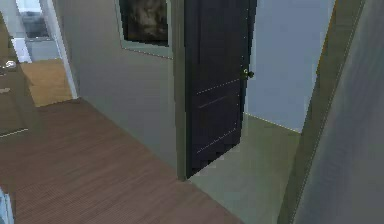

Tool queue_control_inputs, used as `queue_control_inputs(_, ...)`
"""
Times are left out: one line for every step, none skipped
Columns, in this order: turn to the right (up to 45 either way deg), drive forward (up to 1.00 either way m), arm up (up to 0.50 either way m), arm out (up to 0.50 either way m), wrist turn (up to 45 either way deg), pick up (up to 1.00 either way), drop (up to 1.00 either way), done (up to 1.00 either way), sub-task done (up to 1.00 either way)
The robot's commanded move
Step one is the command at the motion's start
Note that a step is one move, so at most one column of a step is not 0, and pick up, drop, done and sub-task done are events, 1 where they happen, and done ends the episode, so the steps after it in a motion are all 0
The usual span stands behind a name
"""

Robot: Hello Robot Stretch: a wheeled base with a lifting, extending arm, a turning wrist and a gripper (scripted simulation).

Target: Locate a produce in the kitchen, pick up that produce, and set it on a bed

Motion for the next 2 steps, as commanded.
queue_control_inputs(0.0, 1.0, 0.0, 0.0, 0.0, 0.0, 0.0, 0.0, 0.0)
queue_control_inputs(12.0, 0.0, 0.0, 0.0, 0.0, 0.0, 0.0, 0.0, 0.0)
